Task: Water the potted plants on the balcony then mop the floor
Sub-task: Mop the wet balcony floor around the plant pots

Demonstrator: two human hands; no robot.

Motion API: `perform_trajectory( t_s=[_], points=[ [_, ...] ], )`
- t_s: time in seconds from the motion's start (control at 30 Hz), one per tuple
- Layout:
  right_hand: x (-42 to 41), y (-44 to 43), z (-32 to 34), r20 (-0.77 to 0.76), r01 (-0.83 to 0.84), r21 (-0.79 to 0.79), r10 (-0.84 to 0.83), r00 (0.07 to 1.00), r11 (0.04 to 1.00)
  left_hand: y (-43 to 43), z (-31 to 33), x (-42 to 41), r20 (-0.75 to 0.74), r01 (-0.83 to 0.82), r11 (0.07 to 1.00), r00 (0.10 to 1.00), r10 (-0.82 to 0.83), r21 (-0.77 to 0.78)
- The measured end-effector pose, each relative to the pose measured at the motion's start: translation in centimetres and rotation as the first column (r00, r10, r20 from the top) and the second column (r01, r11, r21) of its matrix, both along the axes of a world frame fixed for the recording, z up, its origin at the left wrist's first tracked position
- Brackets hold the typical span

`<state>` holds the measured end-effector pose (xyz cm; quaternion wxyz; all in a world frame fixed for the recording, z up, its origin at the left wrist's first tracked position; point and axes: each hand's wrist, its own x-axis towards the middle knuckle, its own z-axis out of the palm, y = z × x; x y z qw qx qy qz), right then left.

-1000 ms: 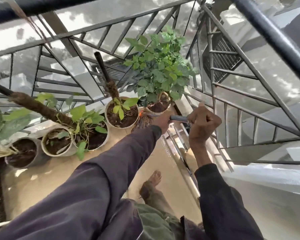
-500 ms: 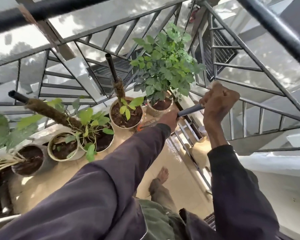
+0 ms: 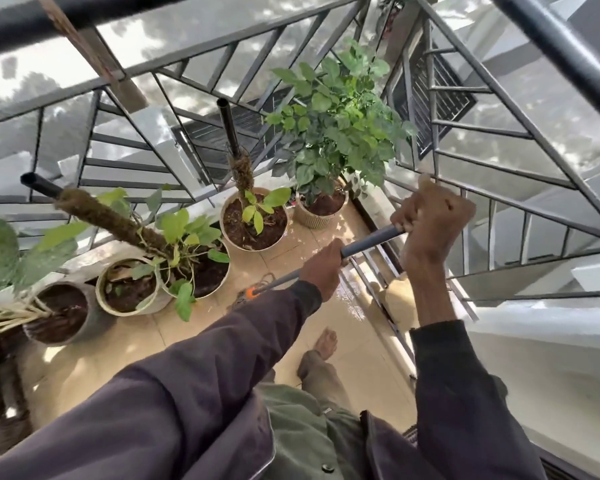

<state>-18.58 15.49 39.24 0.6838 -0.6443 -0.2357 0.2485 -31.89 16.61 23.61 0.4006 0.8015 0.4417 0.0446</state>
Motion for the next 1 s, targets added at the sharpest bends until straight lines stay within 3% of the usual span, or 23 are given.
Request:
perform_trajectory(
  t_s=[0.17,0.3,0.4,0.57,1.0],
  points=[
    [2.2,2.4,3.2,0.102,-0.012,0.152,-0.004,0.995,0.988,3.2,2.1,4.1,0.076,0.013,0.998,0.997,-0.018,0.066],
    [3.1,4.2,2.5,0.163,-0.008,0.188,-0.023,0.986,0.982,5.9,2.1,6.8,0.128,-0.024,0.997,0.992,0.015,0.069],
    [3.1,4.7,0.6,0.204,0.034,0.152,-0.065,0.977,0.988,7.2,1.0,8.4,0.091,-0.065,0.995,0.994,0.058,0.073],
    [4.2,3.7,-2.5,0.189,0.041,0.062,-0.052,0.981,0.997,9.0,-0.5,9.5,0.093,-0.095,0.987,0.990,0.107,-0.129],
    [7.8,4.8,0.2,0.109,-0.055,-0.061,0.062,0.992,0.997,6.2,1.8,11.5,-0.003,-0.267,0.957,0.963,0.268,-0.112]
  ],
)
